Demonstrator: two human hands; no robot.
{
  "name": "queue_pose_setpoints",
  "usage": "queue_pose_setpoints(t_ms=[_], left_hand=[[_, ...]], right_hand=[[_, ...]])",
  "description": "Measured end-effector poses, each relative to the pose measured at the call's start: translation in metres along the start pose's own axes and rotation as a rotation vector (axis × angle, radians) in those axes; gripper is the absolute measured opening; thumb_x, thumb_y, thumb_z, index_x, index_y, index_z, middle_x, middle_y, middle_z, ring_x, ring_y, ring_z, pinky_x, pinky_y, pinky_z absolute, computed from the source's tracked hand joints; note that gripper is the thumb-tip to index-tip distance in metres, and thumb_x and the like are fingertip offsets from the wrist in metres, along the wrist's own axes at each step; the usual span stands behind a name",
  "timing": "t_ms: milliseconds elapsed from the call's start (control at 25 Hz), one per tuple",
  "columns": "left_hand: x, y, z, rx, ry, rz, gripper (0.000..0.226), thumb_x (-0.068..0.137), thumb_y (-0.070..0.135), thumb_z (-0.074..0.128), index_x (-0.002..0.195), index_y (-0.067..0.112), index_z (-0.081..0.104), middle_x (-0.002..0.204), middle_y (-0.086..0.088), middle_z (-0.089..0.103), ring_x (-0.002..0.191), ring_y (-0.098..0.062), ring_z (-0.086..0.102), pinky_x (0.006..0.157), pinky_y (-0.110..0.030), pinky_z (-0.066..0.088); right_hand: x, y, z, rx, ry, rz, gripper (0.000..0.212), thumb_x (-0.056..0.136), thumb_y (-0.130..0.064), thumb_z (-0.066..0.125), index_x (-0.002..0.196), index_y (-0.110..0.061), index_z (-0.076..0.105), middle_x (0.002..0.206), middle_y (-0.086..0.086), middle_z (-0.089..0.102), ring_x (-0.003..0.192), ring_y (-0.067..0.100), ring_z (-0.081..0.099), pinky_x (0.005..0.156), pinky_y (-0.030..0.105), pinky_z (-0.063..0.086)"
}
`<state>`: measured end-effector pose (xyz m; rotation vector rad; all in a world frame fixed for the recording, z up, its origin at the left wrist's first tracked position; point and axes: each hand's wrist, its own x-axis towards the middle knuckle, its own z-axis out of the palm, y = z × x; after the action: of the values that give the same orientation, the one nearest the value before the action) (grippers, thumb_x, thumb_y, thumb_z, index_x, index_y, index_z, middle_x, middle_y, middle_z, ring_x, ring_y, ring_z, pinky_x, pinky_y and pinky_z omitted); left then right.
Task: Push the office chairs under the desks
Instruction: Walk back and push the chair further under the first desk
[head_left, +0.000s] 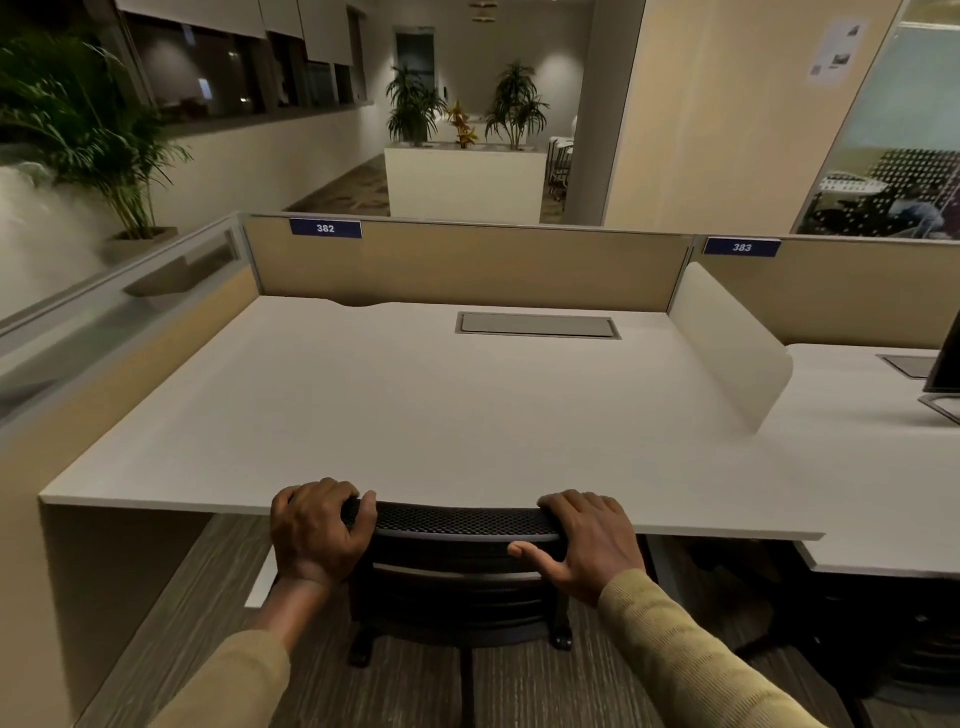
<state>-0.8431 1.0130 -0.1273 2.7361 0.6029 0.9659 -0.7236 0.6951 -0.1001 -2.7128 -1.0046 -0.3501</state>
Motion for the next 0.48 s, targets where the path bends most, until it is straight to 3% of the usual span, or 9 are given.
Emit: queue_pose_setpoints(t_ms=[120, 240, 320, 480], left_hand=[[-0.001, 0.011, -0.005, -0.046, -0.011, -0.047, 0.042, 0.090, 0.047, 0.040, 0.072, 0.020, 0.067, 0.071, 0.004, 0.066, 0.070, -0.024, 0.062, 0.081, -0.042, 0.037], [-0.007, 0.045, -0.002, -0.099, -0.062, -0.079, 0.048, 0.092, 0.047, 0.039, 0.102, 0.016, 0.073, 0.101, -0.003, 0.075, 0.094, -0.026, 0.068, 0.098, -0.051, 0.038], [-0.017, 0.084, 0.005, -0.170, -0.118, -0.038, 0.053, 0.093, 0.050, 0.038, 0.117, 0.014, 0.069, 0.116, -0.004, 0.072, 0.109, -0.025, 0.065, 0.105, -0.053, 0.035], [-0.042, 0.212, 0.031, -0.294, -0.183, 0.137, 0.051, 0.093, 0.052, 0.041, 0.122, 0.018, 0.065, 0.126, 0.000, 0.065, 0.125, -0.022, 0.056, 0.111, -0.053, 0.032]], right_hand=[[-0.013, 0.009, -0.004, 0.031, -0.022, -0.004, 0.085, 0.084, -0.087, 0.022, 0.130, -0.024, 0.057, 0.124, -0.002, 0.063, 0.115, 0.021, 0.057, 0.106, 0.040, 0.040], [-0.032, 0.034, -0.012, 0.077, -0.130, 0.010, 0.096, 0.083, -0.087, 0.015, 0.152, -0.024, 0.034, 0.156, 0.003, 0.038, 0.147, 0.025, 0.029, 0.123, 0.044, 0.016], [-0.042, 0.056, -0.017, 0.086, -0.158, 0.046, 0.100, 0.081, -0.088, 0.011, 0.157, -0.025, 0.021, 0.164, 0.003, 0.023, 0.152, 0.024, 0.014, 0.125, 0.044, 0.006], [-0.075, 0.120, -0.040, 0.029, -0.231, 0.122, 0.095, 0.084, -0.084, 0.014, 0.159, -0.026, 0.005, 0.168, 0.002, 0.004, 0.154, 0.021, -0.002, 0.124, 0.041, -0.005]])
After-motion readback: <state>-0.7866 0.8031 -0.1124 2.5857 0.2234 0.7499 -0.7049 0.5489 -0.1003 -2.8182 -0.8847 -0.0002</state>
